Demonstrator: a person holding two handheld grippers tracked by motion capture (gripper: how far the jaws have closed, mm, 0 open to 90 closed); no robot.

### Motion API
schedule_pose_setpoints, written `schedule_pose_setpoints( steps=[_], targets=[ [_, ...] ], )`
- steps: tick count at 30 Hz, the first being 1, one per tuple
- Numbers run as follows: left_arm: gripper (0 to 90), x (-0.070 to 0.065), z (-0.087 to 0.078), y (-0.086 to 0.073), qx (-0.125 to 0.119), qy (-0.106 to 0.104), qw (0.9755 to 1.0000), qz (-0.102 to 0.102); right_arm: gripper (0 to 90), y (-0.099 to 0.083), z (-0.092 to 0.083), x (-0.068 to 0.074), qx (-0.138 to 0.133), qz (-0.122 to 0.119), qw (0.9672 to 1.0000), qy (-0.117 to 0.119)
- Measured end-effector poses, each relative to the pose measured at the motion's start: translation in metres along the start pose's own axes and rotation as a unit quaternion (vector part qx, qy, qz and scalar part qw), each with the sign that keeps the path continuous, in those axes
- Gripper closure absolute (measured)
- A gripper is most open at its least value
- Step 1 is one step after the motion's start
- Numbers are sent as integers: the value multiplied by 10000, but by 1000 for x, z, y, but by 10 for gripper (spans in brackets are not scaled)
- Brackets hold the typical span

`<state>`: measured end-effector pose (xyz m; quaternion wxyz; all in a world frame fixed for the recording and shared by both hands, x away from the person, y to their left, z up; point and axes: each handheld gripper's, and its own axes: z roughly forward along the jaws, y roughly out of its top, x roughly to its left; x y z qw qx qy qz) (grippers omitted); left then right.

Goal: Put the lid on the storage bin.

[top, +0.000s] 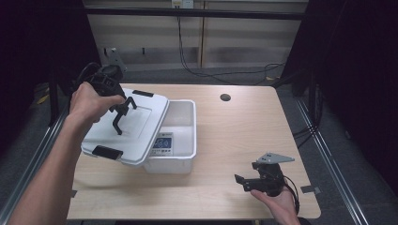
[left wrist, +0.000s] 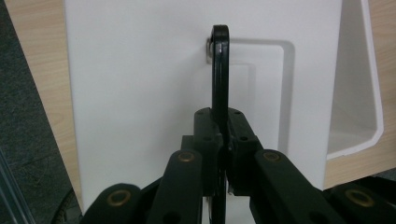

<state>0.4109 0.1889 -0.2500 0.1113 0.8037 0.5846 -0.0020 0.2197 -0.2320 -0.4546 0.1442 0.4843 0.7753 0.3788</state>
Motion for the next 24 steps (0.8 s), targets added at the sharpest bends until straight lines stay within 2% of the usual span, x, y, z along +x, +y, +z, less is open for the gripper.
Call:
schedule_pose_setpoints(
  steps=[9, 10, 11, 12, 14, 15, 21, 23, 24],
  targets=[
    [850, -13, 6, 4, 69, -45, 10000, -10, 155, 0, 0, 0, 6, -10, 10000, 2],
    [850, -14, 7, 5, -97, -31, 9999, -138, 155, 0, 0, 0, 24, 16, 10000, 2],
    [850, -15, 8, 5, -150, 17, 9998, -157, 155, 0, 0, 0, 15, 6, 10000, 5],
    [850, -16, 10, 6, -98, 29, 9998, -198, 155, 0, 0, 0, 17, 3, 10000, 5],
    [850, -18, 11, 7, -150, 36, 9995, -275, 155, 0, 0, 0, 25, 10, 10000, 7],
    [850, -20, 12, 8, -62, 45, 9997, -240, 155, 0, 0, 0, 26, 10, 10000, 8],
    [850, -26, 14, 10, -65, 28, 9994, -330, 155, 0, 0, 0, 42, 22, 10000, 20],
    [850, -29, 15, 10, -20, 30, 9992, -395, 155, 0, 0, 0, 43, 22, 10000, 21],
    [850, -32, 17, 11, -8, 38, 9986, -524, 155, 0, 0, 0, 46, 25, 10000, 25]
  ],
)
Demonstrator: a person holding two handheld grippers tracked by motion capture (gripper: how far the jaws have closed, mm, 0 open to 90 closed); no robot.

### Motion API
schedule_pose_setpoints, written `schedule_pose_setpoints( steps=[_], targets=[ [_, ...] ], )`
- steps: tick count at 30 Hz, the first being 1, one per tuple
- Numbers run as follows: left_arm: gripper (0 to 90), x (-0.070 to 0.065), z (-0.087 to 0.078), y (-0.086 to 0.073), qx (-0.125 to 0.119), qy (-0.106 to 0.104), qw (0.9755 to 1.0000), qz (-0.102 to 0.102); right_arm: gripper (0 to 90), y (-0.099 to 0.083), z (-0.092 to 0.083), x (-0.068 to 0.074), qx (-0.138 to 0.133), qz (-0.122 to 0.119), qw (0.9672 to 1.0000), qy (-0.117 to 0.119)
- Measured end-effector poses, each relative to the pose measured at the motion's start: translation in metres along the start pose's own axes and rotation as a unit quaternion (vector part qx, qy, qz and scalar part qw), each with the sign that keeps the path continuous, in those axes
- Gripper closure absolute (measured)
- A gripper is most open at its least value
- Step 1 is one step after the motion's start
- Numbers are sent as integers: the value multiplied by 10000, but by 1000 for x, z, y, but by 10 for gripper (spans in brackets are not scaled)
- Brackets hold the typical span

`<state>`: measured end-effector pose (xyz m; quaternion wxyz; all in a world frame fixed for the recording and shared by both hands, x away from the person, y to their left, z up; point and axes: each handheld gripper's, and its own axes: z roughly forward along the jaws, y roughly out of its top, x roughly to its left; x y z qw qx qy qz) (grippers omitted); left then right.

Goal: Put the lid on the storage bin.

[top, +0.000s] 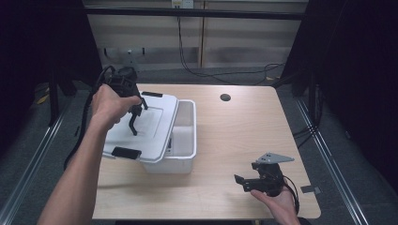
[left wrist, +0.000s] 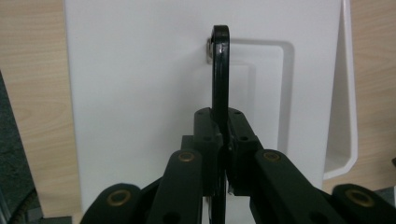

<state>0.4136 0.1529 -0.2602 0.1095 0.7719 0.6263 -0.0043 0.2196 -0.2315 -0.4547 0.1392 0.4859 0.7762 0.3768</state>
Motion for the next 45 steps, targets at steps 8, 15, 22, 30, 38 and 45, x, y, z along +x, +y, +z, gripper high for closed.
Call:
schedule_pose_setpoints(
  steps=[8, 15, 22, 30, 38, 45],
  targets=[
    [850, -14, 6, 4, -33, -40, 9996, -284, 155, 0, 0, 0, 14, 16, 10000, 13],
    [850, -24, 16, 9, -10, -132, 9990, -428, 155, 0, 0, -1, 13, 17, 10000, 36],
    [849, -30, 25, 12, 7, -220, 9980, -596, 155, 0, 0, -1, 15, 10, 10000, 49],
    [849, -37, 36, 14, 3, -334, 9966, -758, 155, 0, 0, 0, 20, 10, 10000, 48],
    [848, -41, 41, 20, 101, -400, 9960, -790, 155, 0, 0, 0, 22, -1, 10000, 65],
    [849, -40, 40, 24, 108, -423, 9958, -799, 155, 0, 0, 0, 29, -2, 10000, 77]
  ],
)
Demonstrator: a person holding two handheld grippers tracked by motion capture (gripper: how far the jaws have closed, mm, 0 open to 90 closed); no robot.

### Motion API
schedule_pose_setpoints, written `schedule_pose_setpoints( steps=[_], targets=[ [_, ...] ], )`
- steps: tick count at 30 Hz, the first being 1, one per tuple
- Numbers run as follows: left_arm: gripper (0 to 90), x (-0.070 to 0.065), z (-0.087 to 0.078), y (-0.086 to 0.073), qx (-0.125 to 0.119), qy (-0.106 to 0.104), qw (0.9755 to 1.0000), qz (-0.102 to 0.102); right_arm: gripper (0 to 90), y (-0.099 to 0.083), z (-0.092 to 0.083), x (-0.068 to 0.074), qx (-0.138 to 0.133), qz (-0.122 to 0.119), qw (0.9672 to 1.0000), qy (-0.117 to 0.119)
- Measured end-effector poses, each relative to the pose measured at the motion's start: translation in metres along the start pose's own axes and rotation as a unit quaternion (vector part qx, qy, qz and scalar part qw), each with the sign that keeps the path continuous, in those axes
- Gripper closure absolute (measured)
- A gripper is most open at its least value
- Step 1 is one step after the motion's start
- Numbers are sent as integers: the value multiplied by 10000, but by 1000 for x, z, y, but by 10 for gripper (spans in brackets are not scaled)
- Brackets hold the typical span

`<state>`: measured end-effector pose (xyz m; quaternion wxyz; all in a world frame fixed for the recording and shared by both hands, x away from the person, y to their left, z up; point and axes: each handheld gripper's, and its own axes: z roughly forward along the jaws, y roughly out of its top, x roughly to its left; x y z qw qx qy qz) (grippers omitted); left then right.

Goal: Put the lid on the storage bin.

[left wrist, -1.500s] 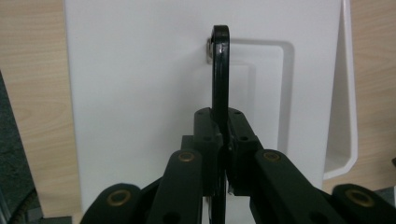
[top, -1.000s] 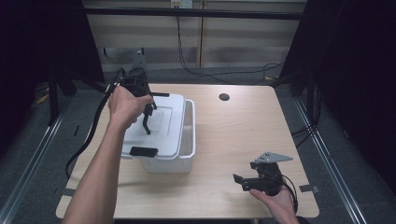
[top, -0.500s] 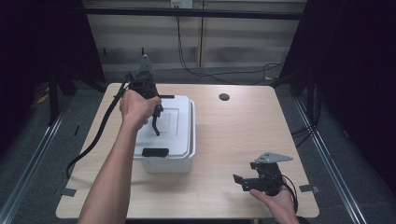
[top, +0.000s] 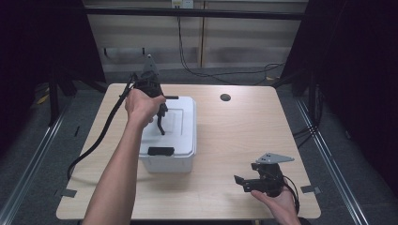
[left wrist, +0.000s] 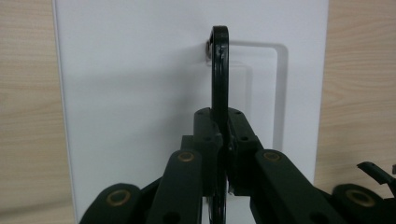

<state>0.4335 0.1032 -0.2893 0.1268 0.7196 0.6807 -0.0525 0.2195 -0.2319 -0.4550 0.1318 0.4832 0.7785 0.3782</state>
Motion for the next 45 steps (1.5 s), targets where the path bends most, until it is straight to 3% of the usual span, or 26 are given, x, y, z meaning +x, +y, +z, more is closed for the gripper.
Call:
schedule_pose_setpoints(
  steps=[12, 23, 37, 45],
  targets=[
    [850, 2, -4, 0, -81, -15, 10000, 8, 155, 0, 1, 0, 37, -8, 10000, 0],
    [849, -7, 10, 5, -81, 21, 10000, 18, 155, 0, 1, 0, 32, -7, 10000, 23],
    [842, -6, 18, 8, -157, 78, 9998, 83, 155, 0, 1, 0, 33, -39, 10000, 26],
    [768, -7, 26, 7, -84, 173, 9993, 308, 155, 0, 1, 0, 17, -57, 10000, 20]
  ],
)
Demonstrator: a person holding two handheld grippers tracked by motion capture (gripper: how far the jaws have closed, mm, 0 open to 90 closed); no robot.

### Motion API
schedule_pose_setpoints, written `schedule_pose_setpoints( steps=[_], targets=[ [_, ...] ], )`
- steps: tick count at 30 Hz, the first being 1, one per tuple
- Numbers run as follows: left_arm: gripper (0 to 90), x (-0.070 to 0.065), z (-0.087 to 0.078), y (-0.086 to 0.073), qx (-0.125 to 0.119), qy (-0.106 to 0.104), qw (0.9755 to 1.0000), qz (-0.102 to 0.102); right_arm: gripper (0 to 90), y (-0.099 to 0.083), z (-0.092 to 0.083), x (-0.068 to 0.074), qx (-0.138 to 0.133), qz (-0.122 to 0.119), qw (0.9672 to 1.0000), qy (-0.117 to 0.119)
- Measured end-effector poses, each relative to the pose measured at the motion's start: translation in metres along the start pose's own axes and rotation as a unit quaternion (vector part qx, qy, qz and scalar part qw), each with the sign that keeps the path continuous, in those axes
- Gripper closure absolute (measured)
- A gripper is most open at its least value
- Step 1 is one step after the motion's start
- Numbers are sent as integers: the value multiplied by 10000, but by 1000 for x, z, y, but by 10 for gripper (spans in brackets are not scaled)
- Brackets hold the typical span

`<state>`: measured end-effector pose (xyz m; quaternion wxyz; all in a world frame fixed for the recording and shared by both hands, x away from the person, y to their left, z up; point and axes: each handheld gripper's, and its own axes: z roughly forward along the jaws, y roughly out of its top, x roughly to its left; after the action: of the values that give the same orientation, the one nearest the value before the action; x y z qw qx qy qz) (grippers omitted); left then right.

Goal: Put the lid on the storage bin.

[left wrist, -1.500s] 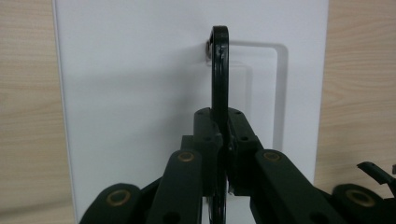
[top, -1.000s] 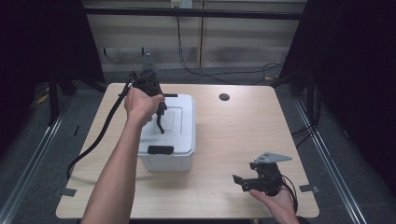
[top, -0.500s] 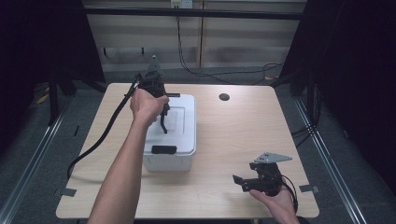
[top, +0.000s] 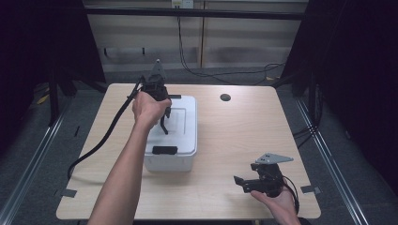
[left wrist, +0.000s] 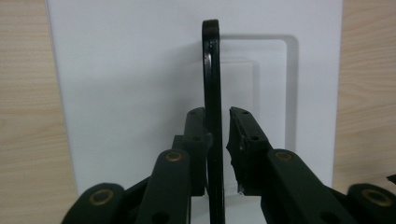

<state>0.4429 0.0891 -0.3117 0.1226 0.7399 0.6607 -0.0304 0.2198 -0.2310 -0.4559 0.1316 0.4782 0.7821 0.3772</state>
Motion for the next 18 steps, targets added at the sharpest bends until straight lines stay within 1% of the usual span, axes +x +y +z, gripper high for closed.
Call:
schedule_pose_setpoints(
  steps=[1, 2, 4, 5, 7, 8, 10, 12, 13, 14, 15, 16, 18],
  targets=[
    [763, 0, 0, 0, 0, 0, 10000, 0, 155, 0, 0, 0, 0, 0, 10000, 0],
    [747, -1, 1, 0, 6, 40, 9999, 103, 155, 0, 0, 0, 20, 10, 10000, 1],
    [714, -1, 1, 0, 8, 40, 9999, 116, 155, 0, 0, 0, 21, 7, 10000, 3],
    [704, 0, 1, -1, -23, 65, 9998, 175, 155, 0, 1, 0, 30, 4, 10000, 3],
    [661, 1, -1, -1, -1, 85, 9997, 220, 155, 0, 0, 0, 24, 12, 10000, -1],
    [654, 1, -2, -2, -91, 113, 9996, 233, 155, 0, 0, 0, 23, 8, 10000, -4],
    [633, 2, -3, -2, -45, 168, 9993, 336, 155, 0, 0, 1, 22, -2, 10000, -3],
    [624, 4, -4, -3, -67, 194, 9991, 358, 155, 0, 1, 1, 35, 3, 10000, -2],
    [589, 4, -4, -3, -98, 211, 9990, 387, 155, 0, 1, 1, 34, 4, 10000, -2],
    [547, 5, -5, -3, -82, 191, 9987, 472, 155, 0, 1, 0, 38, 6, 10000, -4],
    [528, 5, -5, -3, -82, 191, 9987, 472, 155, 0, 1, 0, 35, 14, 10000, -4],
    [506, 7, -7, -4, -127, 101, 9983, 559, 155, 0, 1, 0, 27, 10, 10000, -2],
    [443, 12, -8, -4, -162, -69, 9979, 625, 155, 1, 1, 0, 46, 17, 10000, -13]
  ],
)
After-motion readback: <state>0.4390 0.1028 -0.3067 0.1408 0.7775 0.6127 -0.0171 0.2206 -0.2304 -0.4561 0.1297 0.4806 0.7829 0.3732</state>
